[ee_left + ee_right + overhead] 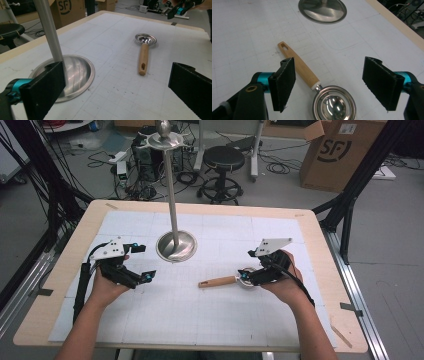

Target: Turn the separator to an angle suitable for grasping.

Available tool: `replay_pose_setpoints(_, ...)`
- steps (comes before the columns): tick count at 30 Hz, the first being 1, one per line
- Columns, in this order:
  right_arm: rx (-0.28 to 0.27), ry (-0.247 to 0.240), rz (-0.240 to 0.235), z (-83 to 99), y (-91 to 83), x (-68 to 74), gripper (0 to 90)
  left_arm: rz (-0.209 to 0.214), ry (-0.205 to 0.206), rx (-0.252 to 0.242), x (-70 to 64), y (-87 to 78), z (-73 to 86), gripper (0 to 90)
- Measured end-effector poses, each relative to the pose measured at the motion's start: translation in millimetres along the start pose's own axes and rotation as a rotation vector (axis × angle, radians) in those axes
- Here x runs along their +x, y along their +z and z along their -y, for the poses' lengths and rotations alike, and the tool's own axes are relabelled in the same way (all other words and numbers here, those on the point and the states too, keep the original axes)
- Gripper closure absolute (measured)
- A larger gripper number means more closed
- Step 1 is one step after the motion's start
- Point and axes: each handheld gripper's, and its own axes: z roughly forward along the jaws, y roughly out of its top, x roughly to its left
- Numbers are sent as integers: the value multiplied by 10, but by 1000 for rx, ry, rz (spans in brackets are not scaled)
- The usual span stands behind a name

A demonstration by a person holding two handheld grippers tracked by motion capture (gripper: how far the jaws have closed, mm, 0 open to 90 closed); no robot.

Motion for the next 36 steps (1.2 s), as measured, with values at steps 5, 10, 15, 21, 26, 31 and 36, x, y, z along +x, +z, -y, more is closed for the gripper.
replay_pose_setpoints(5, 25, -10, -6, -32, 57, -2, 259, 4, 1, -2, -8, 2, -2, 17)
replay_pose_setpoints(10, 64, -30, -14, -69, 123, 7, 266, 4, 0, 0, -4, 12, 1, 17)
replay_pose_setpoints(15, 104, -56, -27, -83, 208, 14, 285, 2, -2, 1, -1, 8, 3, 17)
replay_pose_setpoints(21, 169, -74, -48, -69, 344, 23, 305, 6, -2, 5, -4, 18, 5, 17)
replay_pose_setpoints(26, 238, -107, -61, -79, 449, 36, 322, 6, 1, 3, 0, 22, 5, 17)
replay_pose_setpoints(31, 297, -140, -79, -113, 535, 51, 337, 4, -2, 3, -1, 13, 4, 17)
replay_pose_setpoints(36, 337, -149, -94, -119, 615, 44, 350, 6, -2, 7, 2, 23, 10, 17)
